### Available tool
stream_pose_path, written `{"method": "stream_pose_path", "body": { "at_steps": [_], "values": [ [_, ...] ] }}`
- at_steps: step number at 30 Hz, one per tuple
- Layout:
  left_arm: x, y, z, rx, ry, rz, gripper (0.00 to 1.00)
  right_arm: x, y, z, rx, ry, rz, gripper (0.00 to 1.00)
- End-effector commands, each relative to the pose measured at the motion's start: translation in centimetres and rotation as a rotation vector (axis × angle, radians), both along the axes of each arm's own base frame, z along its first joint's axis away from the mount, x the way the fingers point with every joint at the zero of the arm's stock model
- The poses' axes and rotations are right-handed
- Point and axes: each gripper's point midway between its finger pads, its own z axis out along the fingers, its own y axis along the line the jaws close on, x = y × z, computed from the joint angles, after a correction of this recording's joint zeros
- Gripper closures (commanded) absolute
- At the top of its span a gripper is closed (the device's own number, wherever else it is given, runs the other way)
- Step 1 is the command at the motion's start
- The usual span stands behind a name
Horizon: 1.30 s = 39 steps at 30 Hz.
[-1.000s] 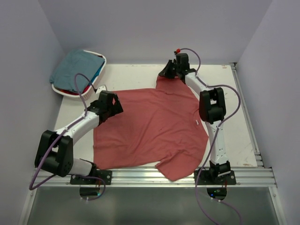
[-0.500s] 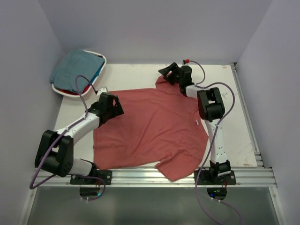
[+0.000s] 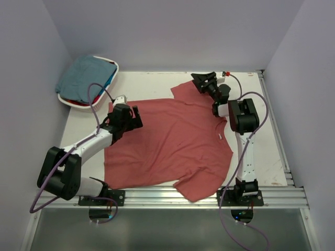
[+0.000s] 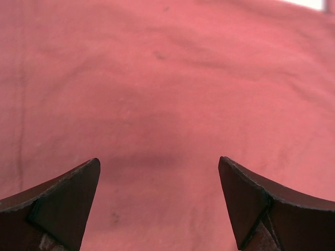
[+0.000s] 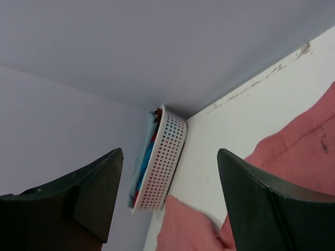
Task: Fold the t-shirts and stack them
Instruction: Flatten out the tshirt
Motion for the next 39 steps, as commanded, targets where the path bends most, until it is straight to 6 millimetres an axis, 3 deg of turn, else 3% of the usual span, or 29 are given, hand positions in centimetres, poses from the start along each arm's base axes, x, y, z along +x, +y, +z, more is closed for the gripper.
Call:
{"method": "stream_pose_path", "body": {
  "at_steps": [1, 2, 3, 4, 5, 6, 7, 8, 9, 10, 11, 15, 18, 23, 32, 39],
  "values": [
    [3.5, -3.3, 5.7, -0.067, -0.250, -0.144, 0.03, -4.0, 1.1, 9.7, -0.038, -0.254, 0.087, 0.23],
    [3.8, -4.2, 5.6, -0.081, -0.246, -0.185, 0.04, -4.2, 1.1, 9.0, -0.074, -0.203, 0.089, 0.25],
    [4.4, -4.8, 5.8, -0.085, -0.252, -0.207, 0.07, -5.2, 1.0, 10.3, -0.110, -0.206, 0.083, 0.27],
    [5.2, -5.5, 7.0, -0.093, -0.272, -0.235, 0.09, -5.5, 1.0, 10.1, -0.192, -0.220, 0.074, 0.29],
    [5.5, -6.4, 6.2, -0.105, -0.245, -0.273, 0.11, -5.8, 1.2, 7.9, -0.256, -0.108, 0.104, 0.34],
    [5.8, -6.8, 6.0, -0.108, -0.236, -0.284, 0.15, -6.3, 1.1, 7.2, -0.389, -0.119, 0.099, 0.51],
    [6.2, -7.3, 6.3, -0.113, -0.234, -0.295, 0.19, -6.9, 0.8, 8.8, -0.476, -0.123, 0.087, 0.74],
    [6.1, -7.8, 5.6, -0.122, -0.211, -0.316, 0.26, -8.2, 0.1, 4.0, -0.613, 0.134, 0.090, 0.95],
    [6.2, -7.9, 5.3, -0.122, -0.203, -0.319, 0.29, -7.9, -1.1, 4.3, -0.819, 0.124, 0.051, 1.00],
    [6.1, -7.9, 5.0, -0.121, -0.194, -0.316, 0.32, -8.9, -1.6, 4.2, -0.918, 0.166, 0.042, 1.00],
    [6.2, -7.8, 4.4, -0.112, -0.179, -0.302, 0.36, -10.9, -1.6, 2.2, -1.004, 0.264, 0.090, 1.00],
    [6.5, -5.6, 1.6, -0.030, -0.085, -0.188, 0.41, -12.9, -5.2, 0.0, -1.154, 0.418, 0.026, 1.00],
    [5.8, -4.1, -0.6, 0.022, 0.016, -0.111, 0.44, -14.0, -6.0, -1.8, -1.191, 0.492, 0.035, 1.00],
    [5.3, -1.9, -1.8, 0.095, 0.051, -0.010, 0.45, -14.2, -6.4, -3.9, -1.209, 0.548, 0.040, 1.00],
    [4.0, -0.2, -1.9, 0.143, 0.071, 0.045, 0.44, -13.3, -7.3, -9.0, -1.248, 0.682, 0.044, 1.00],
    [3.5, 0.3, -4.4, 0.149, 0.128, 0.055, 0.44, -13.3, -10.0, -11.2, -1.281, 0.802, -0.032, 1.00]
  ]
}}
